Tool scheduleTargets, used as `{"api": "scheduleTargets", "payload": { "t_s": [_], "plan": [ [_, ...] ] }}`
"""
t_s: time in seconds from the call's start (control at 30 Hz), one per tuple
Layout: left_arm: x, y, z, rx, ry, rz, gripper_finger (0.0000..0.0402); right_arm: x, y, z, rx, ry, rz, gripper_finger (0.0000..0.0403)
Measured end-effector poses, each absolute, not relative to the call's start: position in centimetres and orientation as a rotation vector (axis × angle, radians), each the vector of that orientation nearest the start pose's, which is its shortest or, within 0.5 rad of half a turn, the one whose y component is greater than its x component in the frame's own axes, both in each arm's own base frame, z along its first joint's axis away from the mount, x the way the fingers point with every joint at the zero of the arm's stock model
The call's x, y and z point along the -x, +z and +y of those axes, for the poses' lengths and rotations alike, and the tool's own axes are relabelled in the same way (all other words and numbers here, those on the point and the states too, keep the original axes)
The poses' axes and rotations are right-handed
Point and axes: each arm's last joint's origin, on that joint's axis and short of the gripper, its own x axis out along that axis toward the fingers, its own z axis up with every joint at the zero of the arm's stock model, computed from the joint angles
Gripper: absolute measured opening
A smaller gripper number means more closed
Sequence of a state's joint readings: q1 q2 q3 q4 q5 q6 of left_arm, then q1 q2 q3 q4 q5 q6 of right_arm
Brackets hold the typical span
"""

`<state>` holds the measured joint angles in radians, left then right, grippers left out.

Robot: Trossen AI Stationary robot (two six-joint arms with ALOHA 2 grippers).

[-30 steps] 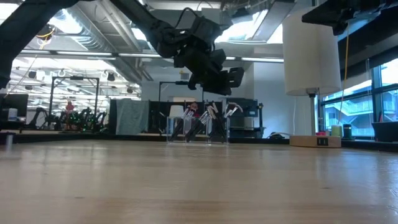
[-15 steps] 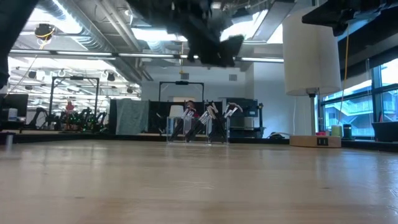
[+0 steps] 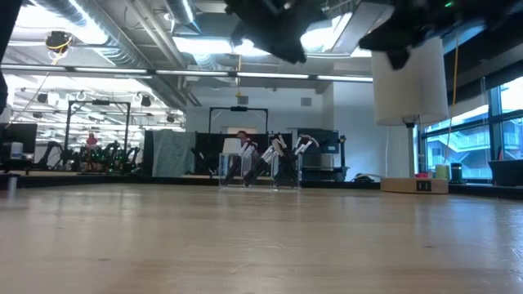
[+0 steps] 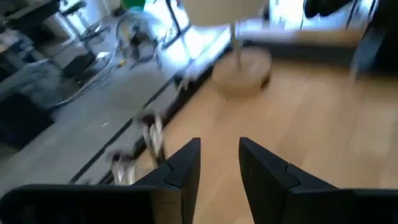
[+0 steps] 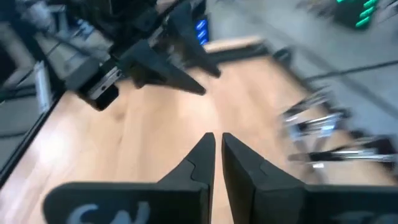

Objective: Pick & Place Makeup Brushes
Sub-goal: Return to Home Position

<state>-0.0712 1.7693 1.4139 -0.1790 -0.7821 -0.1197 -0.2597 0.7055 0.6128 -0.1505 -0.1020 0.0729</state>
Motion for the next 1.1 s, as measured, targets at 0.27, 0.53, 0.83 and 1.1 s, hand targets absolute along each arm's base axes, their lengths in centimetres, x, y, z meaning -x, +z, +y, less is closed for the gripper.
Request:
{"api": "scheduleTargets", "payload": {
  "t_s": [0.27, 0.53, 0.83, 1.1],
  "plan": [
    [-38.0, 27.2, -2.9, -0.171, 0.857, 0.594, 0.0098, -20.9, 26.9, -3.4, -0.117, -0.005, 0.249, 0.0030],
    [-36.2, 26.2, -3.0, -0.185, 1.008, 0.640, 0.0097, -22.4, 26.8, -2.7, -0.046, 0.134, 0.186, 0.0030],
    [-31.2, 22.2, -2.5, -0.128, 1.055, 0.603, 0.0090, -22.3, 26.8, -2.6, -0.043, 0.175, 0.189, 0.0030],
    [-25.5, 22.0, -2.4, 0.003, 0.857, 0.302, 0.0076, -23.5, 26.2, -0.9, -0.045, 0.151, 0.192, 0.0008]
  ]
}}
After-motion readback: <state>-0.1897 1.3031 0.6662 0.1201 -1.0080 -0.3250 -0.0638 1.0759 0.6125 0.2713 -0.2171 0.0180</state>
